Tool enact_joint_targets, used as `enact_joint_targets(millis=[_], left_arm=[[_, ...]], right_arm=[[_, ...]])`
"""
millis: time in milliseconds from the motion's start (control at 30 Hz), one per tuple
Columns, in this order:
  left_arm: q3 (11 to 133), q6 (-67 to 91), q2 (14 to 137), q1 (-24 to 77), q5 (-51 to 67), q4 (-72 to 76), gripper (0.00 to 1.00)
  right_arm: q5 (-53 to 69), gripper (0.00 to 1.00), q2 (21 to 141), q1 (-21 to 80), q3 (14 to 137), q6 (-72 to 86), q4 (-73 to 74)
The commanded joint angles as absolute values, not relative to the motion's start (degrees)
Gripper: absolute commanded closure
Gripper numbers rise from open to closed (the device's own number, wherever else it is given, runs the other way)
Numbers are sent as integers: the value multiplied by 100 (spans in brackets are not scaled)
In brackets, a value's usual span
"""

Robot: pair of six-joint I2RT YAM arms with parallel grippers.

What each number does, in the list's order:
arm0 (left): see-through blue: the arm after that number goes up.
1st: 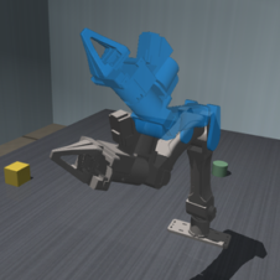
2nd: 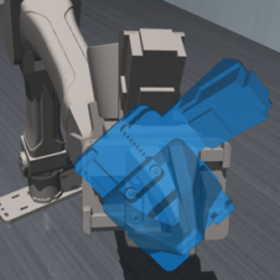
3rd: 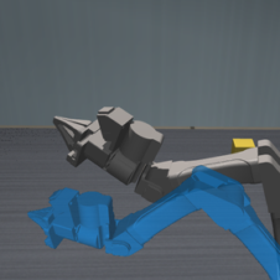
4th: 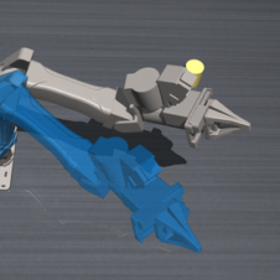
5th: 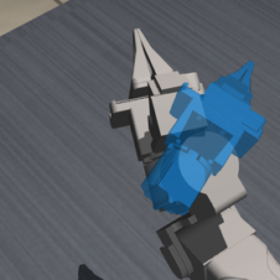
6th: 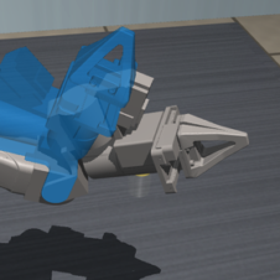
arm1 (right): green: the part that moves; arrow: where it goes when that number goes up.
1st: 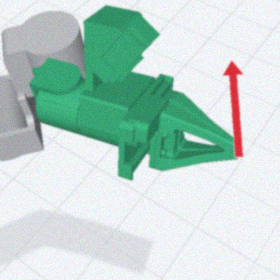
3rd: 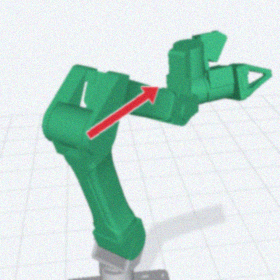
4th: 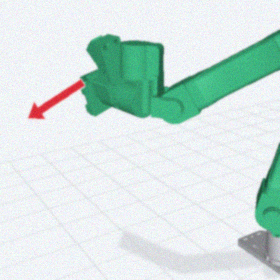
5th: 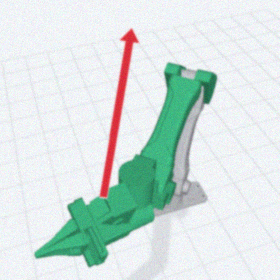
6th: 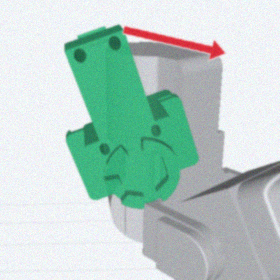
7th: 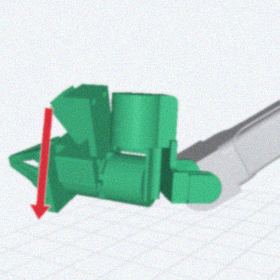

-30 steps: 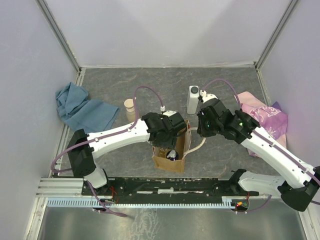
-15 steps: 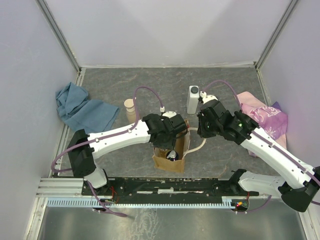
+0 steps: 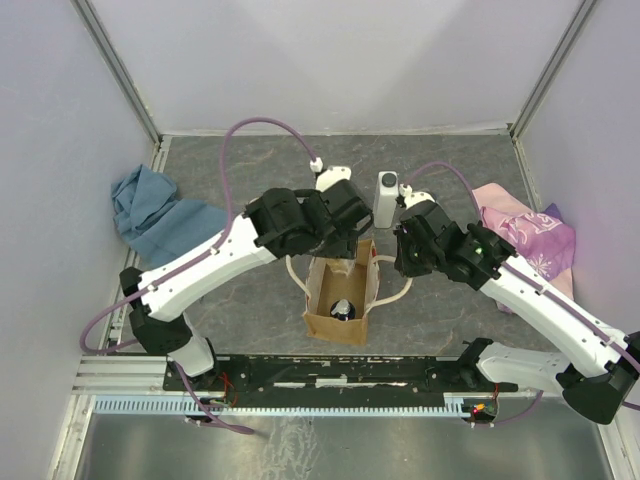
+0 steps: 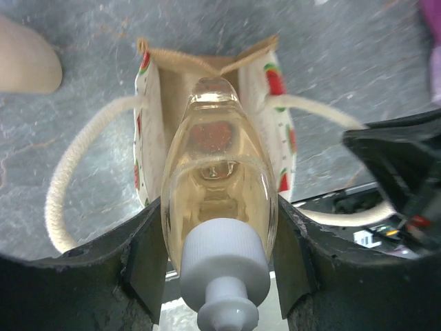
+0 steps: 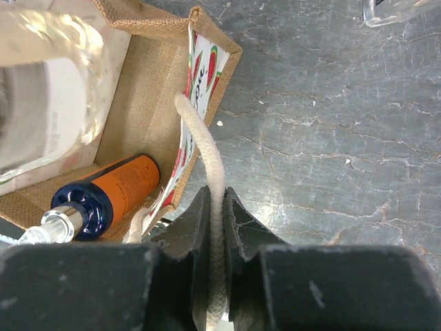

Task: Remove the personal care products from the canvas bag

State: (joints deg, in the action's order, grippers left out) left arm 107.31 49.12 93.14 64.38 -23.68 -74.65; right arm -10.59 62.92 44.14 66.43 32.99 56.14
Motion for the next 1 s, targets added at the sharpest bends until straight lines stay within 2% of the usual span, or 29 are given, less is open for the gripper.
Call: enact_joint_targets(millis=[0, 167, 367, 533, 733, 967], left_arm=[[11803, 4629, 9181, 6451, -2778, -7663, 81], [12386, 4297, 9216, 6377, -3252, -7646, 82], [11814, 3404, 8994, 5873, -3768, -6672, 83], [11189, 2781, 8677, 4916, -3343, -5200, 83], [11106, 2548, 8938, 3794, -2930, -4558, 84], [10538, 2549, 9536, 3125, -2433, -3886, 84]], right_arm=[[-1125, 85, 6198, 4434, 6587, 3340, 5471], [-1104, 85, 6217, 4425, 6587, 3331, 5453], [-1013, 85, 6210, 4430, 6627, 3340, 5380], [-897, 85, 6351, 4430, 6762, 3318, 5443], [-808, 85, 6379, 4430, 6788, 3322, 5476], [-676, 86, 6509, 4432, 6977, 3318, 5499]])
